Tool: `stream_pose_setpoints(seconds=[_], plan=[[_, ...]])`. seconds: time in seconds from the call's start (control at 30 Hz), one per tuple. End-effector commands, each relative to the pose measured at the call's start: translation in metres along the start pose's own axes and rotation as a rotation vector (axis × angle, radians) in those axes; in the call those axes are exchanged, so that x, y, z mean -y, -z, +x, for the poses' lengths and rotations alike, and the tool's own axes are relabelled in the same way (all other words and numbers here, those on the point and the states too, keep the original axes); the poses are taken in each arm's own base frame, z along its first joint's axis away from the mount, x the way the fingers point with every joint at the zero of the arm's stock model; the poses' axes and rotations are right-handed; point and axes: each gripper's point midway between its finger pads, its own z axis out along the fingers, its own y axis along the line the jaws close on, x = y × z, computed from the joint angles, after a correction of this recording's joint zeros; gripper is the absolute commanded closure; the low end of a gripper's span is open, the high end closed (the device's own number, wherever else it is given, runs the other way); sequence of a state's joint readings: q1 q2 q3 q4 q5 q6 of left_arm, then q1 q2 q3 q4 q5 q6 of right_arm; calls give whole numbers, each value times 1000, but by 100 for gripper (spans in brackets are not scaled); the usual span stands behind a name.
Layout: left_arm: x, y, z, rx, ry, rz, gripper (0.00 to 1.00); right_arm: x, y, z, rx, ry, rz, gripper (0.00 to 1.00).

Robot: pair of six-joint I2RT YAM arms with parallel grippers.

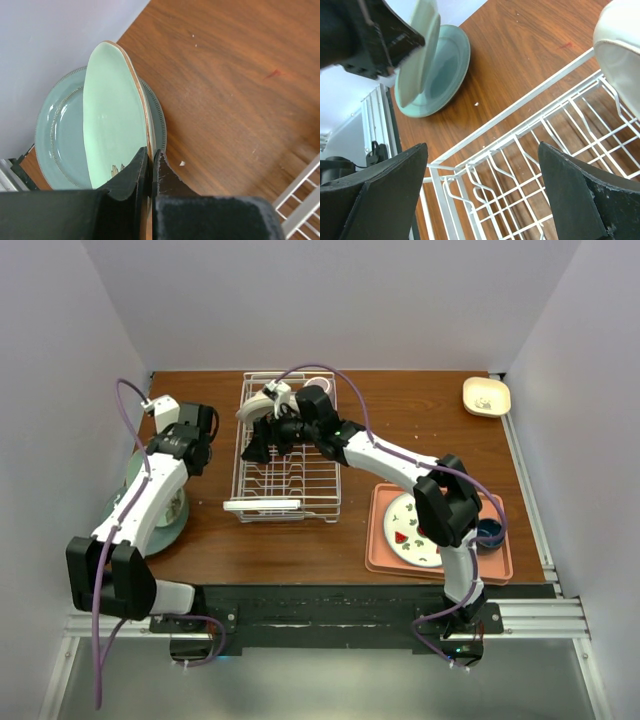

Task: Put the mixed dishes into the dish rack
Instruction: Grab a plate with the left arm

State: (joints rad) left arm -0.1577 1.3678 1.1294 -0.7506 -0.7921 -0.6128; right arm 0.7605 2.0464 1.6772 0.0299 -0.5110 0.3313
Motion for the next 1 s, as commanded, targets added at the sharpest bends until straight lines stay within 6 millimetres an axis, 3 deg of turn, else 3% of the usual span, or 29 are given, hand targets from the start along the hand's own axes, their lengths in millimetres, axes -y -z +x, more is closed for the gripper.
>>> stream_pose_setpoints(seconds=[0.0,0.17,0.33,0.6,0.97], plan=[[-21,28,-56,163,153,-29,100,-25,18,-35,76,98,-52,4],[-16,38,-69,189,195,42,100,-37,24,-38,105,186,-106,4],[8,49,-77,194,166,211,100,-48,41,-49,141,295,-114,4],[32,92,-103,271,151,498,100,-39,59,-68,186,347,13,4],[37,154,-118,345,115,781,100,-23,89,-91,215,286,145,5]])
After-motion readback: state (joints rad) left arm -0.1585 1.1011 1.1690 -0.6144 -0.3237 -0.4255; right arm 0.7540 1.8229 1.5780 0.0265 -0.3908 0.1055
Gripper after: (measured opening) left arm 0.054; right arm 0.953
